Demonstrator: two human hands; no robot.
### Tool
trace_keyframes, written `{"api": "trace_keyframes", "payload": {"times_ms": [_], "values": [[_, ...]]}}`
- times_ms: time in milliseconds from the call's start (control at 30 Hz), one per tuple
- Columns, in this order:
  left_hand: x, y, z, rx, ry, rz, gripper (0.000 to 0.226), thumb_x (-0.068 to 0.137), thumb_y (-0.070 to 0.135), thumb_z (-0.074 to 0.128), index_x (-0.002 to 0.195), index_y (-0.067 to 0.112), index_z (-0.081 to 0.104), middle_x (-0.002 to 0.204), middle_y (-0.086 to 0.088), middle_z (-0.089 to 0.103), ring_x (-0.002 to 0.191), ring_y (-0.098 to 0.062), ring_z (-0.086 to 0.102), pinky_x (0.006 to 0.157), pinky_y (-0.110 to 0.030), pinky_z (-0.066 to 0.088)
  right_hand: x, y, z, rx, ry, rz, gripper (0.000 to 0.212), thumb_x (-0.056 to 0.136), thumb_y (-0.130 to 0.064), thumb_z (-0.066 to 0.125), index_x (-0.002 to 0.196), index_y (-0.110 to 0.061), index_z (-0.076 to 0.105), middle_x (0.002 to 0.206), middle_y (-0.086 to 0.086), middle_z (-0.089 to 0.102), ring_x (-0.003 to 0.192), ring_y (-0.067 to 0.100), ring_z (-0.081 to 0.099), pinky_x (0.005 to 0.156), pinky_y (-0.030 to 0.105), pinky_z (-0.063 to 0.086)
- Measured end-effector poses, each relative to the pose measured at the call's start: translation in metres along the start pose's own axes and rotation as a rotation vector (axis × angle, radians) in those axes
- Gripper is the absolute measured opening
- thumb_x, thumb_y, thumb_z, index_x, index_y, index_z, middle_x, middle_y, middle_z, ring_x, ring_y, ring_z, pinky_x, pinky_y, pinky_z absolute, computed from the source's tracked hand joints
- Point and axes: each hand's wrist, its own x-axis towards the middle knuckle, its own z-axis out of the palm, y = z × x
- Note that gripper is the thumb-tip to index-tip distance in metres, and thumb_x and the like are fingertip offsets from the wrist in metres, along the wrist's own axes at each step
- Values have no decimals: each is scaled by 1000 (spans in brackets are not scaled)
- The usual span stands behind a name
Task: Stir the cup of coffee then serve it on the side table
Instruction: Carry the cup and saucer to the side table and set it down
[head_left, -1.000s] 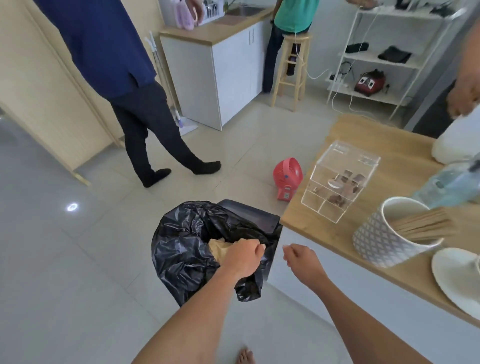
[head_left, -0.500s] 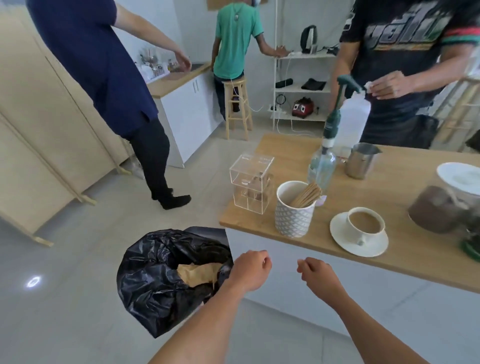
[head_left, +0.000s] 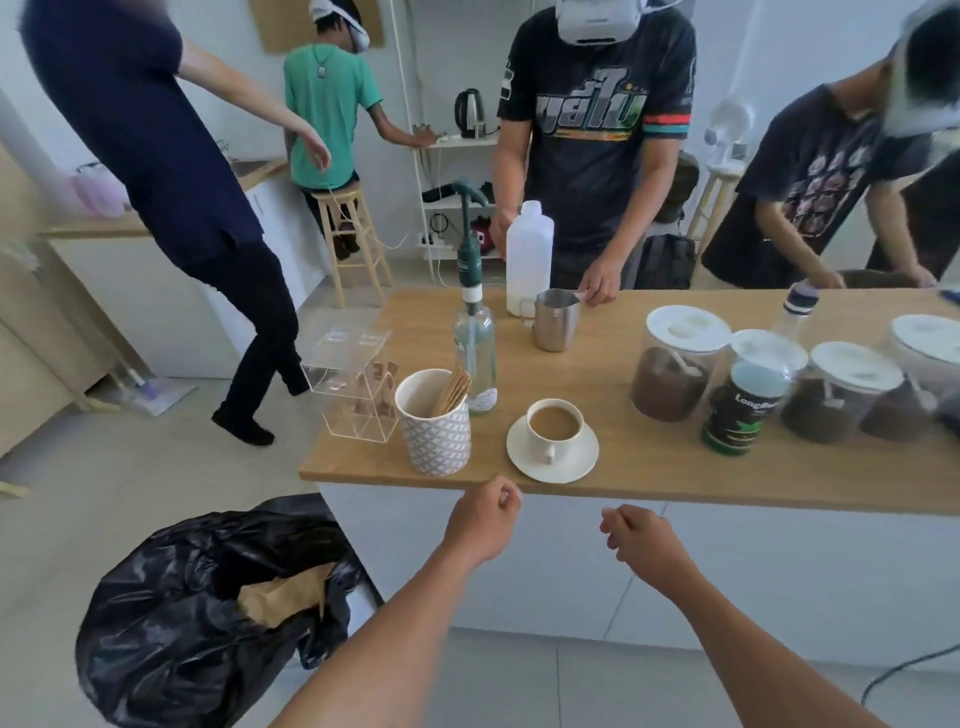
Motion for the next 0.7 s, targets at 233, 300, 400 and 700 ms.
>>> {"api": "trace_keyframes", "payload": {"times_ms": [233,300,400,700], "values": [[52,22,0,-142,87,-80,25,98,37,47,111,19,58,106,2,65,90,-15,56,77,-30,42,27,-1,-36,55,36,82,31,100,-32,43,91,-11,65,87,4,67,72,14,61,59,24,48],[68,28,-4,-185,48,-126,31,97,39,47,118,18,54,105,4,59,93,-16,54,81,-31,42,39,-8,-41,88,26,120,35,100,-37,43,97,-8,63,91,8,66,76,18,61,64,31,50],[92,37,-9,-261,-35,-176,36,97,43,45,120,16,52,103,4,52,95,-17,49,81,-31,38,56,-23,-48,86,3,145,37,100,-42,44,104,-8,60,99,13,65,89,27,64,77,39,55],[146,37,-9,-213,-147,-198,53,98,48,33,134,17,56,142,-13,53,130,-33,46,109,-45,38,96,-58,-51,171,-47,146,35,99,-47,46,102,-16,62,113,30,62,102,35,63,86,43,55]]}}
